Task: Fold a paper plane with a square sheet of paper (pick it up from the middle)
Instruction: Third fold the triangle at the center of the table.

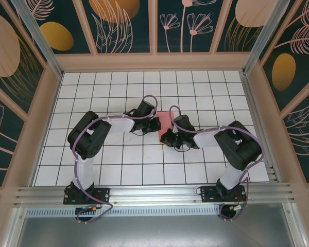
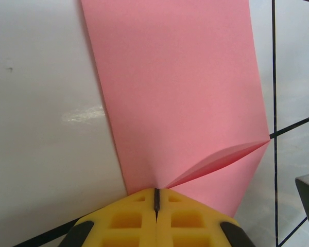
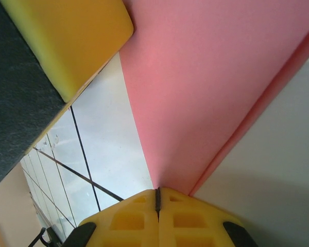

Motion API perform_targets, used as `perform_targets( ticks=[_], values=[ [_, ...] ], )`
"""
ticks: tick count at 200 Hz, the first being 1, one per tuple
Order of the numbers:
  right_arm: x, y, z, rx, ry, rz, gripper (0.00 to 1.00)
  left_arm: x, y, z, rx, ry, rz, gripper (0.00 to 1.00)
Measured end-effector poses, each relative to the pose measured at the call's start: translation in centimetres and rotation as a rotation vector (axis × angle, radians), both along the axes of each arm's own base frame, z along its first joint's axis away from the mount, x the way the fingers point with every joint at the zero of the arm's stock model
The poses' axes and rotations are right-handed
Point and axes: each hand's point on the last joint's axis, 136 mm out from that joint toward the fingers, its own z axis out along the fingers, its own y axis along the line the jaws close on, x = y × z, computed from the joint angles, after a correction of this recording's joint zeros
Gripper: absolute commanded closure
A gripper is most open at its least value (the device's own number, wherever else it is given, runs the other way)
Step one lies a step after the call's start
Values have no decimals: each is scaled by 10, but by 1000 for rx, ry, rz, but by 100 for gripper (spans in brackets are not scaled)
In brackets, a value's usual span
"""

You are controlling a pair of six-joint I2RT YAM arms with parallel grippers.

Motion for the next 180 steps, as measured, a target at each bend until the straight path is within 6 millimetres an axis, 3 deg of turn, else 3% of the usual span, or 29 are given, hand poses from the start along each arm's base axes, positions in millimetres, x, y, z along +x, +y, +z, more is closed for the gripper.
perform_targets(
  ticks=[48,97,146,180],
  values=[
    [-2,-2,6,-15,4,2,98,0,0,0,-2,0,2,100],
    [14,11,24,-14,-54,16,98,0,0,0,-2,1,2,100],
    [2,15,0,-72,-5,53,99,0,0,0,-3,0,2,100],
    [1,14,0,-70,-11,54,99,0,0,0,-3,0,2,100]
  ],
)
